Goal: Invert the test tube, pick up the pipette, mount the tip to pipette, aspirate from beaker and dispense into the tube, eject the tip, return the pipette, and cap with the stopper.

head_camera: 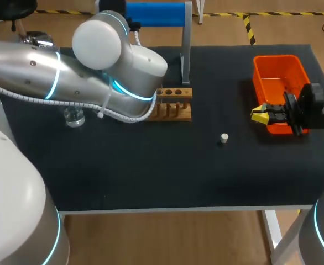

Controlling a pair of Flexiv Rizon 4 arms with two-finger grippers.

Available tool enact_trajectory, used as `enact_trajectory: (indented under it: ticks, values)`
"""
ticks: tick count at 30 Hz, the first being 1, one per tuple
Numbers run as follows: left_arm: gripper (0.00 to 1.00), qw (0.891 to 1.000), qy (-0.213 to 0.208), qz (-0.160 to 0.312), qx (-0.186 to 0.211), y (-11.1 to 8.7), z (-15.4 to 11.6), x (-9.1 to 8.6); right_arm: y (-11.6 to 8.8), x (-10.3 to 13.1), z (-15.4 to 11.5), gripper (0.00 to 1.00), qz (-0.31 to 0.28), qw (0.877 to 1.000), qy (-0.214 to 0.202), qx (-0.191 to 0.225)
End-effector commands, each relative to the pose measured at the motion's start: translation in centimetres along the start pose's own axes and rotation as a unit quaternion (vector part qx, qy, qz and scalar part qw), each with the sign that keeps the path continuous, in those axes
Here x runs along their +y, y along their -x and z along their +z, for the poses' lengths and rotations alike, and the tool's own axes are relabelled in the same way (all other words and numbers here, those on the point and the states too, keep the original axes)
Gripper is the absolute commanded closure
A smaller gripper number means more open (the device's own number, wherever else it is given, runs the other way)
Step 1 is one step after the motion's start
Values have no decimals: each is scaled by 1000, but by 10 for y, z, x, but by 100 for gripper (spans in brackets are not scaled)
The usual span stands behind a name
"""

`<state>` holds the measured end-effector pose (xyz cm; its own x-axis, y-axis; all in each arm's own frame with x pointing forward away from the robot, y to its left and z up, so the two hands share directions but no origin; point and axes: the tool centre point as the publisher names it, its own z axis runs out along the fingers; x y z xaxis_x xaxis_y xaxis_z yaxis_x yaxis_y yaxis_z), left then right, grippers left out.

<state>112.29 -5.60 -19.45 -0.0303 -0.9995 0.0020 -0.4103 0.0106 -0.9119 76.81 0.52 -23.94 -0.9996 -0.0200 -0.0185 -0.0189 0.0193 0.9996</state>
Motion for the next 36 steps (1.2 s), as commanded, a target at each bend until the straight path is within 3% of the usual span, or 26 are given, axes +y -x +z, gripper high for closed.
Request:
enact_trajectory:
  ticks: [1, 4, 5, 6, 11, 22, 29, 32, 36]
  values:
    - [58, 1000, -3, 0, 2, 2, 6, 1, -1, 0, -1, 100, 0, 1000, 0, 0]
    - [53, 1000, -3, 1, 1, 3, 8, 0, -1, 0, -1, 100, 0, 1000, 0, 0]
    - [41, 1000, -4, 1, 2, 4, 9, 0, -1, 0, -1, 100, 0, 1000, 0, 0]
    - [38, 1000, -4, 1, 2, 4, 9, 0, -1, 0, -1, 100, 0, 1000, 0, 0]
    - [31, 1000, -6, 3, 3, 5, 12, -2, -1, 0, -1, 100, 0, 1000, 0, 0]
    - [51, 1000, -12, 3, 4, 8, 17, -6, -1, 0, -1, 100, 0, 1000, 0, 0]
    - [50, 1000, -12, 3, 4, 9, 22, -5, -1, 0, -1, 100, 0, 1000, 0, 0]
    - [43, 1000, -11, 2, 4, 10, 24, -5, -1, 0, -1, 100, 0, 1000, 0, 0]
    - [45, 1000, -11, 1, 4, 10, 28, -5, -1, 0, -1, 100, 0, 1000, 0, 0]
